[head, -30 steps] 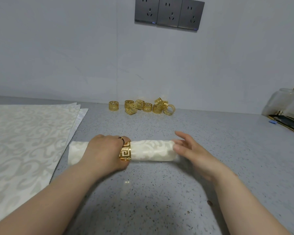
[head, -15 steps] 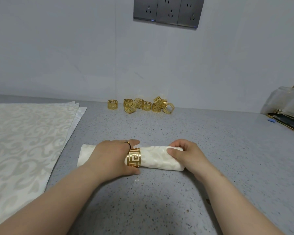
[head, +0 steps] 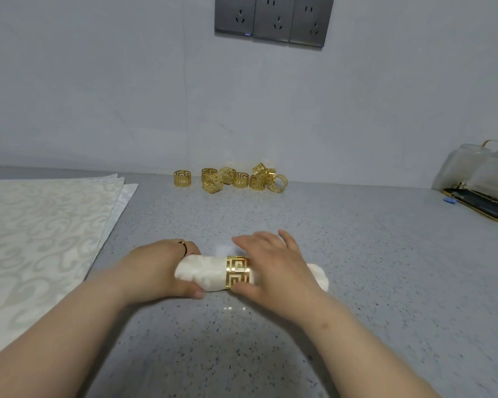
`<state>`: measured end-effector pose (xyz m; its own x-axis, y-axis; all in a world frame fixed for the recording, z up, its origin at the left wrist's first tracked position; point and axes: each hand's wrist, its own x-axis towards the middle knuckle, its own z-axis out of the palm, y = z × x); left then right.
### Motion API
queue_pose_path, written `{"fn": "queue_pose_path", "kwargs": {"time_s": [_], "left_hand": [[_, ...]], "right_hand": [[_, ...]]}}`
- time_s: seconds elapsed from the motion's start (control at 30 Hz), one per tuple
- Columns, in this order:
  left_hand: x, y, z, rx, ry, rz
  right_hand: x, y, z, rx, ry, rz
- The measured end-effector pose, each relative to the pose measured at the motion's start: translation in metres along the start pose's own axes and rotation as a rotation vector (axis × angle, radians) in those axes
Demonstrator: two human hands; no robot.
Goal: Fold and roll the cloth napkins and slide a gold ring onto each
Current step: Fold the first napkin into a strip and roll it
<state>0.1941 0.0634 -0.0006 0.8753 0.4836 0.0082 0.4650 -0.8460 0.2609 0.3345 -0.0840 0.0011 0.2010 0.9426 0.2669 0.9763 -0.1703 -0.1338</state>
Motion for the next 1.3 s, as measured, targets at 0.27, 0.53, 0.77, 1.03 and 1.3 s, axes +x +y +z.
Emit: {"fn": "queue_pose_path", "kwargs": {"time_s": [0.27, 0.53, 0.77, 1.03, 1.3], "left_hand": [[0.005, 0.009, 0.004, 0.140, 0.083, -0.017], [0.000, -0.007, 0.000, -0.096, 0.005, -0.005], [0.000, -0.004, -0.004, 0.114, 0.063, -0.005], [-0.001, -0.013, 0.000, -0.216, -0.010, 0.048], [0.005, -0.010, 0.008, -0.213, 0.022, 0.089]], "right_hand": [[0.000, 0.002, 0.008, 0.017, 0.052, -0.007], [-0.003, 0.016, 0.000, 0.081, -0.090, 0.092], [-0.006, 0.030, -0.006, 0.128, -0.107, 0.156], [-0.004, 0.030, -0.002, 0.123, -0.088, 0.127], [0.001, 0.021, 0.009, 0.009, -0.003, 0.084]]}}
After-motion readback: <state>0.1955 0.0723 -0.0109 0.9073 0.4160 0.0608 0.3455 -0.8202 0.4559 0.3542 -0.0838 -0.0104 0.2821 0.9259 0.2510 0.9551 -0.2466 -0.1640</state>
